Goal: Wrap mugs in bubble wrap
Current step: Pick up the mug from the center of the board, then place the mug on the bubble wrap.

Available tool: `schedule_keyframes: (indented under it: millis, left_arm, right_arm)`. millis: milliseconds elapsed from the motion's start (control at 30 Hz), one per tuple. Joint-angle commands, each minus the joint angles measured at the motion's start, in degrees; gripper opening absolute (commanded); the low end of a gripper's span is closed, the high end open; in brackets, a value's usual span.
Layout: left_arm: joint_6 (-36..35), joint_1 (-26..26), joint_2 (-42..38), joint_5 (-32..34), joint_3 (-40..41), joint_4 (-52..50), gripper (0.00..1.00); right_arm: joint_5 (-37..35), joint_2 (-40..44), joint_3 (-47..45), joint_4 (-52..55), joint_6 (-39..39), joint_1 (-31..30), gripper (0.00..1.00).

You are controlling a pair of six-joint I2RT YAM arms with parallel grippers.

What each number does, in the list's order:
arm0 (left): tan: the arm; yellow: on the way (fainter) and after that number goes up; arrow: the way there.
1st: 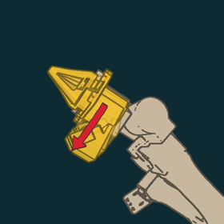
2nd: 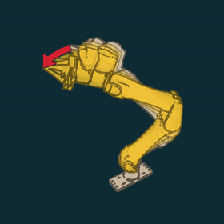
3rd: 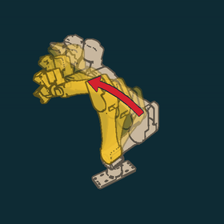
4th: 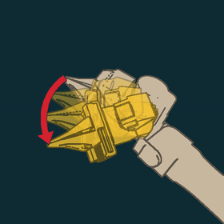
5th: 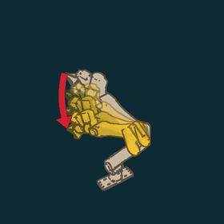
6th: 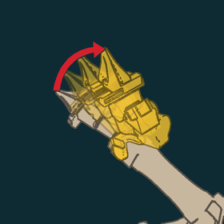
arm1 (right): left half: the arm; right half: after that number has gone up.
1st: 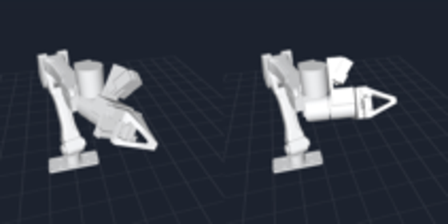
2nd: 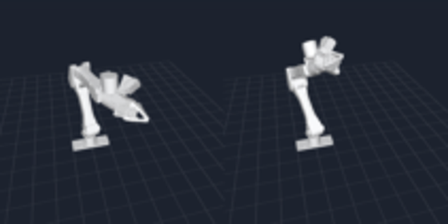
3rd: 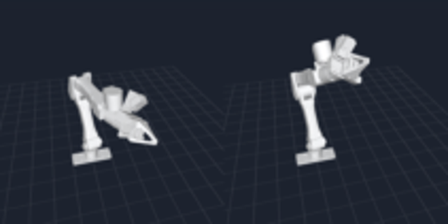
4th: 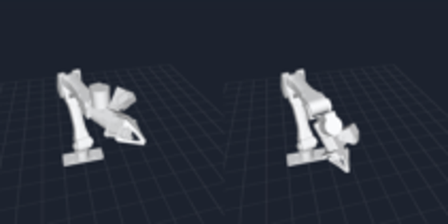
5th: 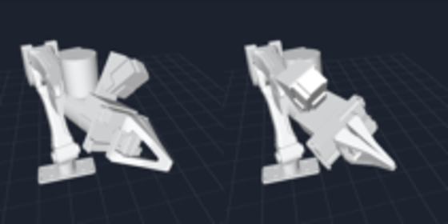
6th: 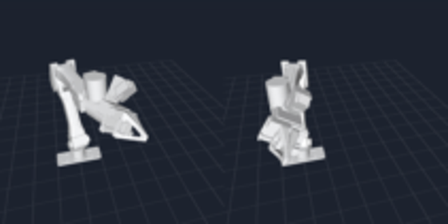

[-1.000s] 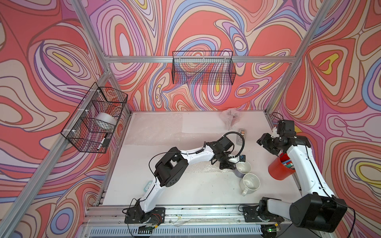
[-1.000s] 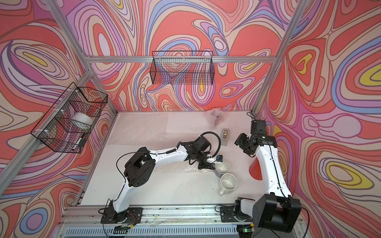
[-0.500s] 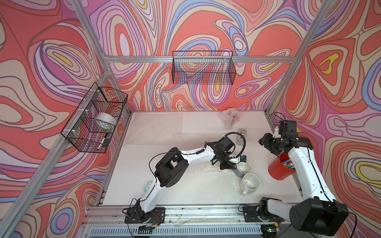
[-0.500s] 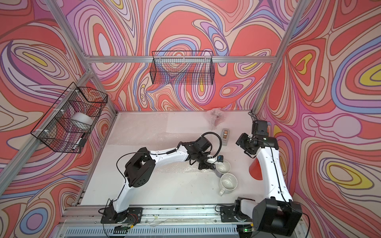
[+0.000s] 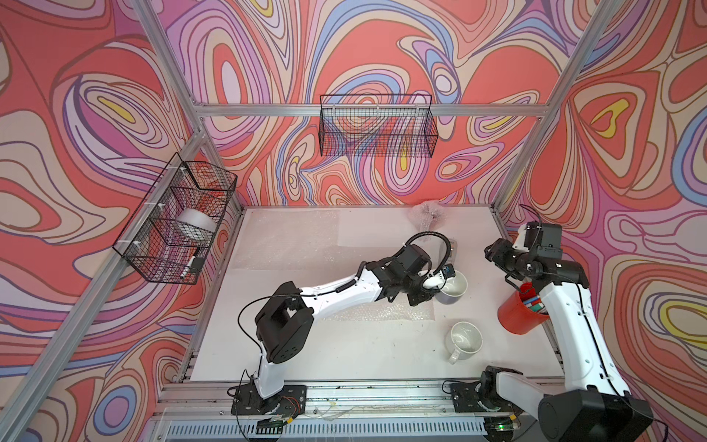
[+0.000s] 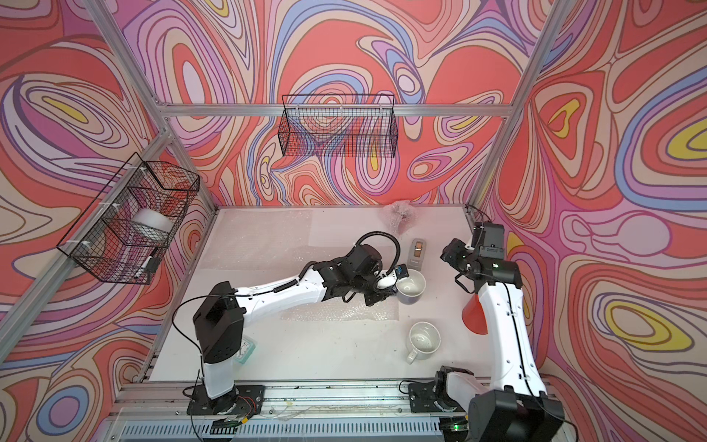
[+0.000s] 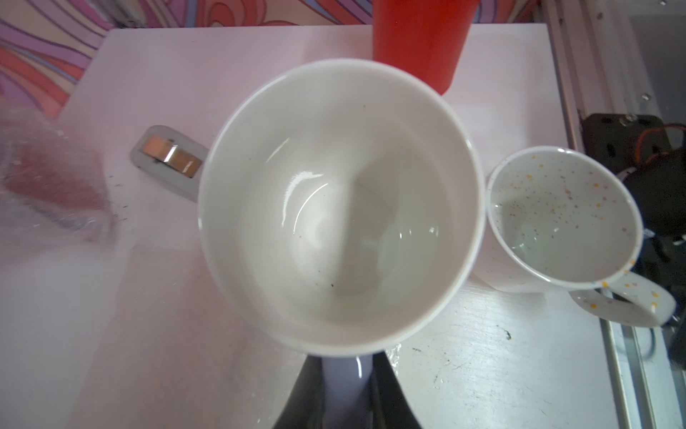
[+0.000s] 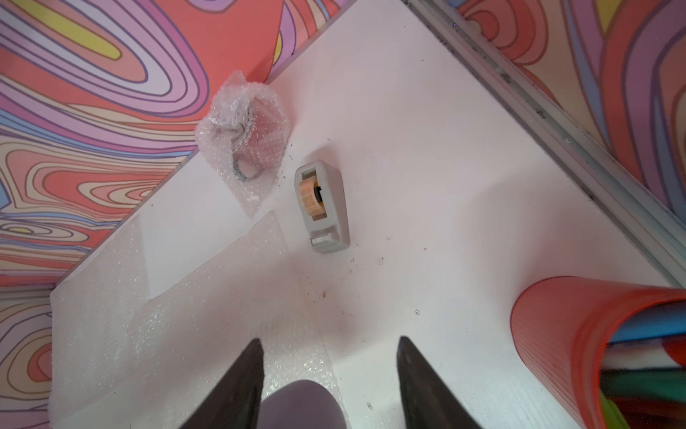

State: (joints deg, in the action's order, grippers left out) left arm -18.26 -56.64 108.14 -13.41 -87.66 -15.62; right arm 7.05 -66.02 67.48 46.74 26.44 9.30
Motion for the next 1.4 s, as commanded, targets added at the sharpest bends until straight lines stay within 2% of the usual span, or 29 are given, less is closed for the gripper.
schedule_keyframes:
  millis: [0,67,100,233,367,500,633,800,1367]
  left_arm:
    - [11.83,-0.22,-4.83,14.63,2.46,4.12,0.0]
    - [17.4,-0.22,-6.69,21.34,4.9,2.79,0.0]
    - [20.0,-0.23,-7.24,24.84,5.73,1.66,0.0]
    - [34.0,-0.16,-7.17,38.48,4.78,-10.1,0.0]
    - [41.33,-0.06,-5.81,43.15,4.86,-14.28,0.0]
    - [47.19,1.32,-3.84,42.44,3.55,-17.83,0.0]
    - [52.19,2.65,-3.08,40.02,4.81,-17.94,0.0]
    - [56.25,3.36,-2.23,40.16,5.35,-18.14,0.0]
    - [61.02,3.82,-0.81,40.02,8.93,-15.63,0.0]
  right_arm:
    - [-3.43,-3.66,0.04,-2.18,-1.87,-8.59,0.6]
    - [-9.33,-5.54,0.53,-3.03,-1.04,-16.15,0.6]
    - [-10.57,-6.03,0.35,-3.75,-0.23,-18.03,0.6]
    - [-10.13,-6.56,-2.26,-9.59,3.29,-20.88,0.6]
    - [-8.37,-6.11,-5.29,-15.52,5.43,-21.78,0.61]
    - [-9.08,-6.26,-7.34,-19.16,8.23,-21.8,0.63]
    - [-8.02,-6.16,-9.84,-22.94,8.24,-21.84,0.7]
    - [-9.01,-5.08,-12.07,-24.86,6.46,-21.84,0.72]
    - [-6.61,-7.1,-12.87,-24.33,6.38,-21.82,0.72]
